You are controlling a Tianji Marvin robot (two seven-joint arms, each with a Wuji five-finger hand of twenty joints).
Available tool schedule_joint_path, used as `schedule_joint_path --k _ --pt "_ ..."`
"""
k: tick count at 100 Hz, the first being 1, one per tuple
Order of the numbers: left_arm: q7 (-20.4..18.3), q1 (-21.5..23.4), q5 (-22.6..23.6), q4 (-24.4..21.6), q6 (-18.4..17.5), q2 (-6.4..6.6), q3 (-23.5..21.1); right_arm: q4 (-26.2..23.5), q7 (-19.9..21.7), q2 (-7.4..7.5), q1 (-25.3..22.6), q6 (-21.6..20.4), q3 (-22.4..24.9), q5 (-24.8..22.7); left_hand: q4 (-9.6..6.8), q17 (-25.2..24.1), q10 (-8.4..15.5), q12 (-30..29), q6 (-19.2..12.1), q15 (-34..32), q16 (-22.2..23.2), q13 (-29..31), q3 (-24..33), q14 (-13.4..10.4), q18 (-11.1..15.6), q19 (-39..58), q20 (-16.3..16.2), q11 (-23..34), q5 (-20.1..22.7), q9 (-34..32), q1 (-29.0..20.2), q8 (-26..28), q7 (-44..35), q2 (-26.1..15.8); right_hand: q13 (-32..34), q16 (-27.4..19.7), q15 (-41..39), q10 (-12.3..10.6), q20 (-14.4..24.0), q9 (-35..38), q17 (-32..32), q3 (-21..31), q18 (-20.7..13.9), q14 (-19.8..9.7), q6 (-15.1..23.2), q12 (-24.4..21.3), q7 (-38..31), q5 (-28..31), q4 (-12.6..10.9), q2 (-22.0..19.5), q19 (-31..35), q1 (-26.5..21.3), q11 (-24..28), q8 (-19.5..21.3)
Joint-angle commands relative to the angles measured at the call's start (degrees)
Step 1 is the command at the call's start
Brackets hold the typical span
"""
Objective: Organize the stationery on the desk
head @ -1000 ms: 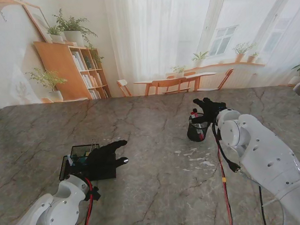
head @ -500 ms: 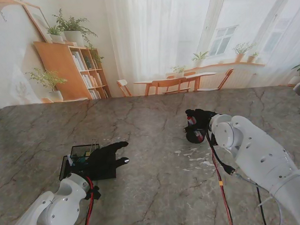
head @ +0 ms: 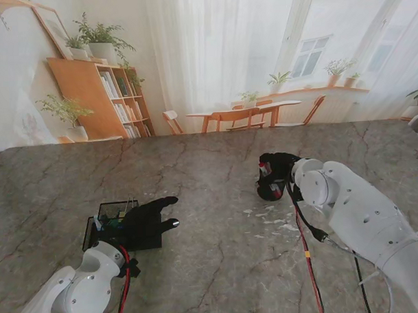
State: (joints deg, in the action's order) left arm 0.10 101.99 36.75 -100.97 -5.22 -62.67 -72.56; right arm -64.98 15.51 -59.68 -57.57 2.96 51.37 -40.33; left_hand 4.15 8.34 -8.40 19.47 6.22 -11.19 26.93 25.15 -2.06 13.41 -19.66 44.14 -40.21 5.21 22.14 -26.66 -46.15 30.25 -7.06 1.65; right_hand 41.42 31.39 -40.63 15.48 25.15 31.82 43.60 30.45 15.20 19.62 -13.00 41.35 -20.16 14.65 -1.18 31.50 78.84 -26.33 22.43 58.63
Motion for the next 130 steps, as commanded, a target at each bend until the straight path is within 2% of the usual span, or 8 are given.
schedule_joint_path --k 1,6,26,45,77,101,110,130 --pt "0.3 0.5 0.0 0.5 0.2 -0.07 -0.1 1.1 1.3 -0.48 -1.2 -1.2 -0.9 -0.3 -1.11 0.1 0.0 1.4 -0.1 -0.7 0.5 1.1 -0.5 -0.7 -3.2 0.8 -1.5 -0.1 0.8 -0.9 -1.5 0.8 -0.2 -3.3 6.6 0.6 -5.0 -2.1 -2.7 4.1 4.5 5.8 -6.0 -11.3 -1.5 0.9 -0.7 1.7 -2.8 -3.6 2.4 -8.9 3.7 1.7" --pt "0.4 0.6 0.0 0.5 0.2 -0.08 -0.2 1.3 1.1 -0.51 -1.4 -2.2 -1.1 0.0 -1.11 0.0 0.0 1.4 -0.1 -0.7 0.6 1.1 -0.5 -0.7 -3.3 0.8 -1.5 -0.1 0.8 -0.9 -1.6 0.8 -0.2 -3.4 8.2 0.4 -6.5 -2.1 -5.0 5.1 6.7 6.9 -7.4 -12.2 -1.8 -0.3 -1.0 3.0 -2.6 -3.1 3.3 -8.7 6.5 2.0" --pt "0.5 0.6 -0.4 0.5 0.1 -0.14 -0.2 0.6 0.2 -0.63 -2.7 -5.5 -1.4 1.1 -1.09 0.0 -0.1 1.4 -0.1 -0.7 0.7 1.2 -0.5 -0.7 -3.1 0.9 -1.5 -0.1 0.9 -0.9 -1.8 0.8 -0.2 -3.6 13.6 0.4 -9.2 -2.4 -7.7 9.2 13.7 12.8 -12.7 -15.0 -2.6 -0.3 -3.2 7.9 -1.8 -1.2 3.0 -8.9 13.3 2.5" --pt "0.5 0.6 -0.5 0.5 -0.4 -0.12 -0.2 -3.9 0.9 -0.41 -6.0 -7.1 0.0 1.4 -1.06 0.1 0.0 1.4 -0.1 -0.7 0.8 1.2 -0.6 -0.7 -3.1 1.1 -1.5 -0.1 1.0 -1.0 -1.8 0.8 -0.2 -3.7 15.7 0.1 -9.7 -2.6 -8.7 10.8 17.0 15.5 -15.2 -16.0 -2.8 -0.8 -4.1 9.7 -1.0 -0.3 2.4 -8.9 15.6 2.3" --pt "1.3 0.9 -0.1 0.7 -1.0 -0.22 -0.4 -6.6 -1.7 -1.08 -9.3 -10.5 -0.6 4.2 -1.09 0.1 0.0 1.5 0.0 -0.7 0.9 1.2 -0.6 -0.9 -3.0 1.1 -1.4 -0.1 1.0 -0.9 -1.8 0.8 -0.2 -4.0 16.1 0.1 -10.0 -2.2 -8.8 11.1 17.8 16.2 -15.0 -15.8 -2.9 -1.3 -4.5 10.2 0.0 0.1 2.1 -8.5 16.0 1.9" --pt "1.7 1.2 0.0 0.6 -1.3 -0.27 -0.5 -7.5 -3.0 -1.55 -10.0 -13.4 -2.3 6.3 -1.12 0.1 0.0 1.5 0.0 -0.7 0.9 1.3 -0.6 -0.9 -2.9 1.1 -1.4 -0.1 1.0 -0.9 -1.7 0.8 -0.2 -4.3 15.7 0.1 -10.3 -2.1 -8.8 10.9 17.8 16.0 -14.0 -15.3 -2.9 -1.6 -4.4 10.1 0.5 -0.1 2.5 -8.2 15.9 1.6" --pt "1.9 1.2 0.0 0.6 -1.5 -0.29 -0.6 -7.9 -3.6 -1.52 -10.3 -15.5 -2.7 6.1 -1.12 0.1 0.0 1.5 0.0 -0.8 0.9 1.4 -0.6 -0.8 -2.8 1.2 -1.5 -0.1 1.1 -1.0 -1.7 0.8 -0.3 -4.5 15.2 0.3 -10.6 -2.2 -8.7 10.7 17.9 15.0 -12.3 -14.7 -2.6 -1.7 -4.1 10.0 1.1 -0.6 3.3 -7.4 15.7 1.3" --pt "2.0 1.2 -0.2 0.8 -1.8 -0.32 -0.5 -8.7 -5.6 -1.52 -10.5 -19.1 -3.5 4.2 -1.09 -0.1 -0.3 1.5 0.0 -0.7 0.9 1.3 -0.5 -0.8 -2.8 1.1 -1.4 -0.1 1.1 -0.9 -1.6 0.8 -0.3 -5.6 15.4 0.4 -11.6 -1.6 -8.3 10.5 18.7 13.8 -11.7 -13.7 -3.0 -1.8 -4.0 10.4 1.3 -1.0 5.9 -6.8 15.2 1.2"
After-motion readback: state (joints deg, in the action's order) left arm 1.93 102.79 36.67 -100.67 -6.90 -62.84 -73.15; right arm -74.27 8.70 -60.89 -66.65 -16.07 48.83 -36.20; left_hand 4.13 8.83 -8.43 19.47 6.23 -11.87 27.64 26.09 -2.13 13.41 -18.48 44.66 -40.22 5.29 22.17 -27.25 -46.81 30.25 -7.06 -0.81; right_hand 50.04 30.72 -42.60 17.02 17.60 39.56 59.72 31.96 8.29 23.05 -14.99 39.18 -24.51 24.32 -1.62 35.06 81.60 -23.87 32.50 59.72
